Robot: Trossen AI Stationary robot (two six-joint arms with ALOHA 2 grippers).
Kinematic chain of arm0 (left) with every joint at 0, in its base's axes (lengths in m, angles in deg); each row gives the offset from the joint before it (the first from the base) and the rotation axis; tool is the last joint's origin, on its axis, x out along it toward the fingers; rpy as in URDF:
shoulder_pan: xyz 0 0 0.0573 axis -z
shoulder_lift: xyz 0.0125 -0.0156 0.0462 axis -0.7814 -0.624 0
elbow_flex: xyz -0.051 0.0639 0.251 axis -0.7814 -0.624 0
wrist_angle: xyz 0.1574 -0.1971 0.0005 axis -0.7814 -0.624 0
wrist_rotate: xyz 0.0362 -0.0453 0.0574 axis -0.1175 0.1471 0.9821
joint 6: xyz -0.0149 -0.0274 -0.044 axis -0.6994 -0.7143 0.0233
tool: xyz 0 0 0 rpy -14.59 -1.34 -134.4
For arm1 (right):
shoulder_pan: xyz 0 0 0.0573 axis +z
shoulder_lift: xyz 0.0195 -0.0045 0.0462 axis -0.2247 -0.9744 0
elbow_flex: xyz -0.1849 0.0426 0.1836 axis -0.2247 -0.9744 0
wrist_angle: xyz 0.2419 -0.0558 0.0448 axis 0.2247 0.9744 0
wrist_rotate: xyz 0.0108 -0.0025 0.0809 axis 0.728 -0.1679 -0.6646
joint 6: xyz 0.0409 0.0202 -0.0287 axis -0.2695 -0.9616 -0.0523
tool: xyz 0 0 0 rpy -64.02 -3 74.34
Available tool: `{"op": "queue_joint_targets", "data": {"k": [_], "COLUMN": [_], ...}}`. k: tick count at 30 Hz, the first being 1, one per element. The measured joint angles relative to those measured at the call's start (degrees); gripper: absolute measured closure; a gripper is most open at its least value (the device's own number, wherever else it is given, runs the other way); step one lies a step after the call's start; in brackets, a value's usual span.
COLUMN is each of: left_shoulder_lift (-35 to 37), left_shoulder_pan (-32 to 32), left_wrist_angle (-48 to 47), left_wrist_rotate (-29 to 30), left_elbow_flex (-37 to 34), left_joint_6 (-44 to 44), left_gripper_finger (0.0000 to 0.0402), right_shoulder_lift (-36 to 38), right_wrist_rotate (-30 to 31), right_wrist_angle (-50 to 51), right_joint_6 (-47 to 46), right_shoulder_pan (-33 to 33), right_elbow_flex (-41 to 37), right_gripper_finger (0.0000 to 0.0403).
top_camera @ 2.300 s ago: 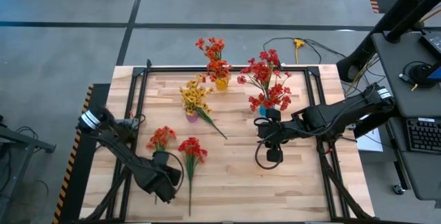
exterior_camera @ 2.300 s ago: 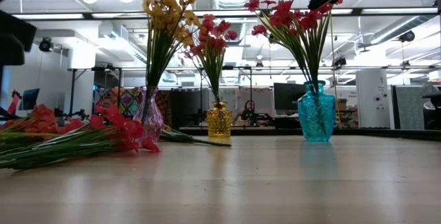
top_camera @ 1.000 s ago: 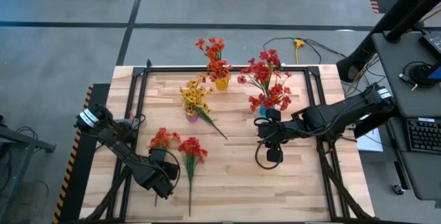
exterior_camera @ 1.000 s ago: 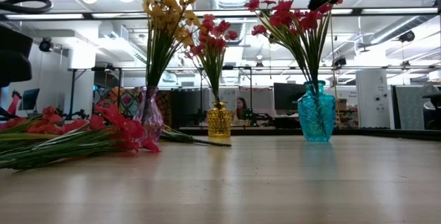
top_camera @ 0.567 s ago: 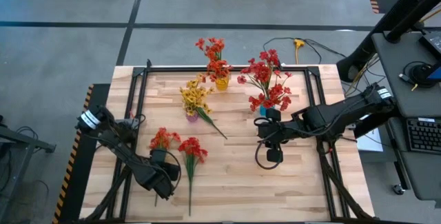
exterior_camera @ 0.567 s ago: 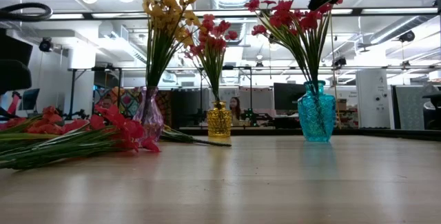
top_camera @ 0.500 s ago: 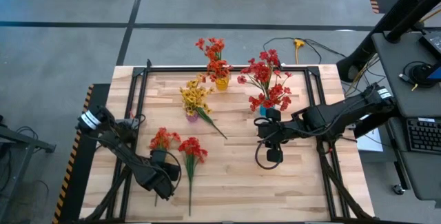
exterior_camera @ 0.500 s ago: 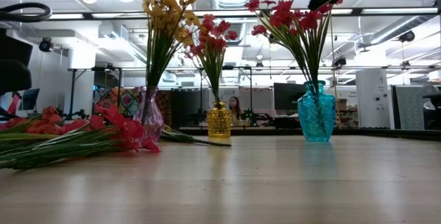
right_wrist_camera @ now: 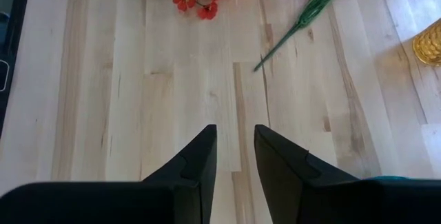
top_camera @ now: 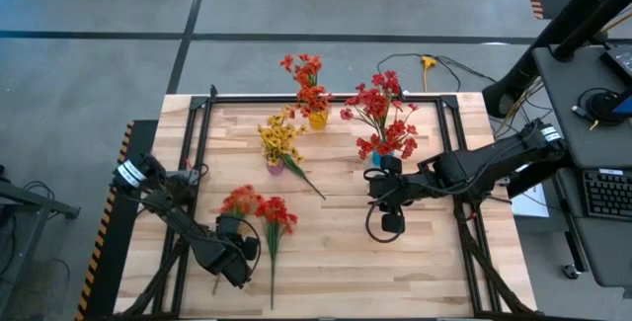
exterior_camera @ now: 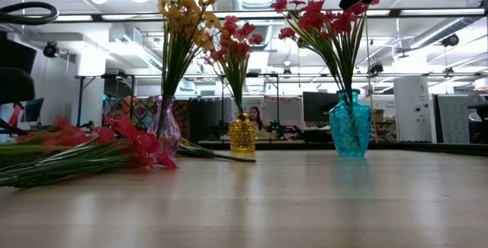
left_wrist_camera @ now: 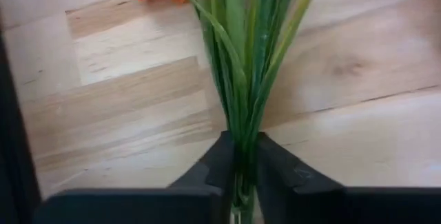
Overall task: Sort flowers into vase by color
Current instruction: Put the orange flower into the yellow vase
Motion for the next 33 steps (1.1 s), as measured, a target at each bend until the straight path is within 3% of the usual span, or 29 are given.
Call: {"op": "queue_joint_targets", "data": {"k": [8,19,23,27,33], "left_shoulder_lift": [0.2,0.05,-1.09,-2.02,-4.29], "left_shoulder_pan": [1.33,9.23,12.78,16.68,17.91], "left_wrist_angle": [-6.21,-24.27,-26.64,-24.37,-19.91], "left_wrist_rotate": [-0.02,11.36,23.97,40.62,60.76], "left_elbow_flex": [2.14,19.57,25.67,31.13,36.45], "left_joint_6": [-3.06,-8.82,-5.42,3.96,18.6], "left_gripper_finger": [0.0393,0.04,0.04,0.0399,0.0399], "right_shoulder_lift": [-0.01,-0.01,-0.01,-0.01,-0.01], "right_wrist_rotate": [0.0,0.01,0.02,0.0,0.0], "right_wrist_angle": [0.02,0.02,-0.52,-2.71,-11.64], "right_joint_6": [0.0,0.71,0.72,0.71,1.12], "right_shoulder_pan": [0.0,1.43,2.66,3.74,5.14], "right_elbow_flex": [0.0,-0.37,-1.54,-3.9,-8.86], "right_gripper_finger": [0.0319,0.0318,0.0325,0.0325,0.0316]}}
